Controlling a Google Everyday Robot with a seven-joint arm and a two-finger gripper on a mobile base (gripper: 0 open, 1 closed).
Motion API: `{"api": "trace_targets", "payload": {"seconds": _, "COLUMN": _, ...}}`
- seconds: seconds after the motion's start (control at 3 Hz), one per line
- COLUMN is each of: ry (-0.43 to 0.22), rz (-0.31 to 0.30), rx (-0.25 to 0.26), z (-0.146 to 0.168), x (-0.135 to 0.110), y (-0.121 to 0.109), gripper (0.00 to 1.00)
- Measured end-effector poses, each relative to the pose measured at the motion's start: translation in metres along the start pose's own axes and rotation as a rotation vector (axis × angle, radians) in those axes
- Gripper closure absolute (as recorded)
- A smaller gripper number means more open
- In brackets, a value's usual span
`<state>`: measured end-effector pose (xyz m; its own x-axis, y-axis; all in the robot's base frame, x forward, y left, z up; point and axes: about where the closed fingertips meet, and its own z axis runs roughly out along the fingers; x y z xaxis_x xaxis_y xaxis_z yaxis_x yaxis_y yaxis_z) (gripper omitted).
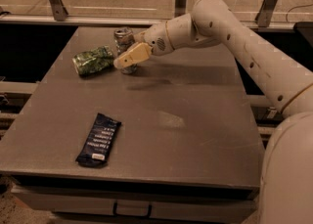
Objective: Move redbull can near green can
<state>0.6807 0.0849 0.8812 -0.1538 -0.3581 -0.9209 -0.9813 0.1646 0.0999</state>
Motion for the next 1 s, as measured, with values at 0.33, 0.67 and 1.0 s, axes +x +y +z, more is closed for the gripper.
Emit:
{"api": "trace_targets", "payload": {"seconds": 0.33, "ry": 0.011, "rz": 0.016, "rx": 0.028, "z": -0.012, "x": 0.009, "y": -0.005, "gripper": 0.0}}
{"api": "trace_targets", "payload": {"seconds": 0.67, "ry": 0.042, "rz": 0.013, "rx": 0.134, "z": -0.06, "x": 0.019, "y": -0.022, "gripper": 0.0}}
{"api": "trace_targets", "payload": {"seconds": 1.0, "ry": 0.09, "rz": -0.038, "rx": 0.294, "z": -0.142, "x": 0.014, "y": -0.042, "gripper": 0.0}}
